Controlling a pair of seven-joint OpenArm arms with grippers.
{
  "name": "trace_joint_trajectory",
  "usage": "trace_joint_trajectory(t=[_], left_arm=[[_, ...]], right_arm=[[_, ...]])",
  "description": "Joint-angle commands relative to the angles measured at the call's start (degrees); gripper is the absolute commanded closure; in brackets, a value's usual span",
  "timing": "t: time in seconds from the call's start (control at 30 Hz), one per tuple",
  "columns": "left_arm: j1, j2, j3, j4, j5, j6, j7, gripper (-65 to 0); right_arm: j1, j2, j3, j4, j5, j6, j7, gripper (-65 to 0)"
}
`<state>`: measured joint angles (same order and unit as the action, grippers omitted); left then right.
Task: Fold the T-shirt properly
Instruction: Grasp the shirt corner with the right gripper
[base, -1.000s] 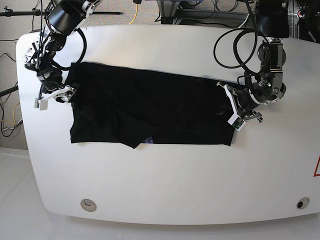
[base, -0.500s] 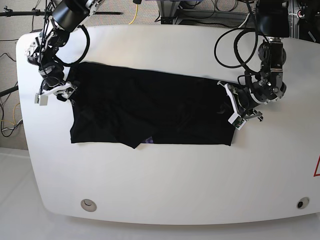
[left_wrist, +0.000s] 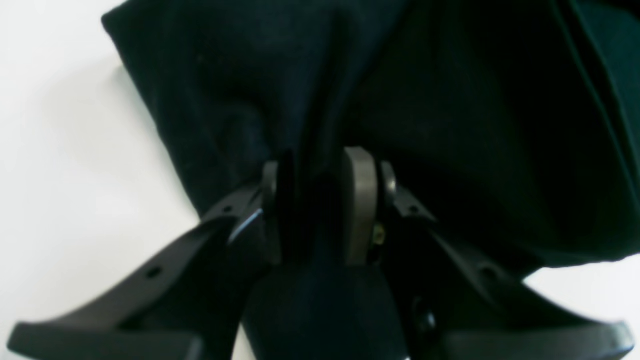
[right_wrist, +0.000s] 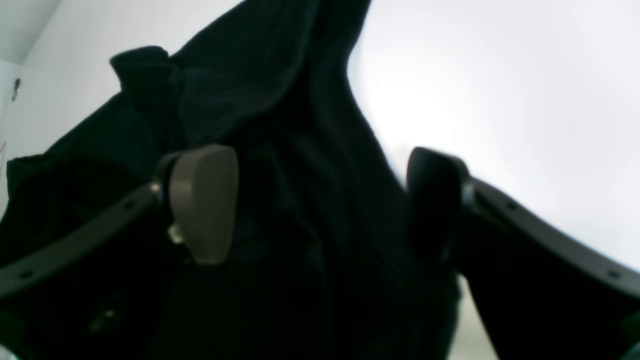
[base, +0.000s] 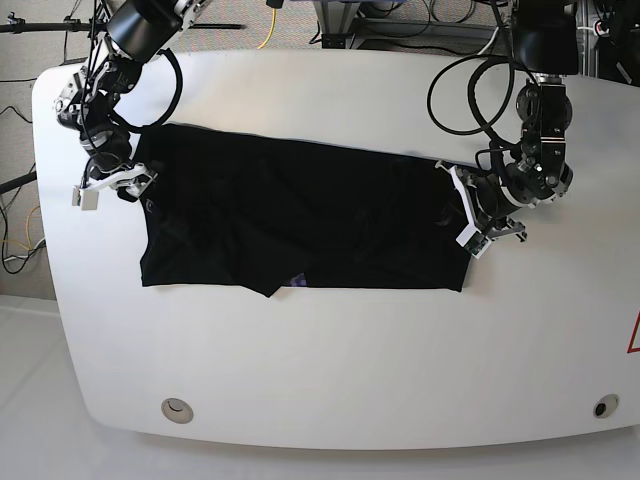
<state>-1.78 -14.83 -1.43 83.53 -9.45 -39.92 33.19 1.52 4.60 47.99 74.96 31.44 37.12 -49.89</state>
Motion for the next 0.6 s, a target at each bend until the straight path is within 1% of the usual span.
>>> trace_joint_trajectory(t=[0.0,0.07,0.27,0.33,0.57], left_arm=[[-0.92,-0.55,-0.19,0.83,-0.63,-0.08,-1.17,-15.6],[-0.91,-0.52,-0.09,0.77,-0.55,-0.08,-1.47,-15.5],[-0.90,-0.54,-0.03,0.76,-0.55,-0.08,-1.55,-15.5],[-0.76,-0.56,-0.29,1.02,-0.28,-0.08,-1.27,-15.4],[-0.72,-0.53,-0.29,1.02,-0.29,-0.08,-1.28,-15.4]], right_arm=[[-0.46,-0.35,-0.43,-0.13,-2.86,-1.49,-4.41,-50.3],[-0.31,-0.08,-0.40,-0.01,-2.99,-0.60,-3.98,-50.2],[-0.35,0.06,-1.01,0.07,-2.79,-0.47,-3.68,-50.3],[-0.34,0.48,-1.51,-0.10,-2.15,0.17,-3.55,-50.4],[-0.31,0.89,-1.65,-0.76,-2.26,0.88,-3.04,-50.4]])
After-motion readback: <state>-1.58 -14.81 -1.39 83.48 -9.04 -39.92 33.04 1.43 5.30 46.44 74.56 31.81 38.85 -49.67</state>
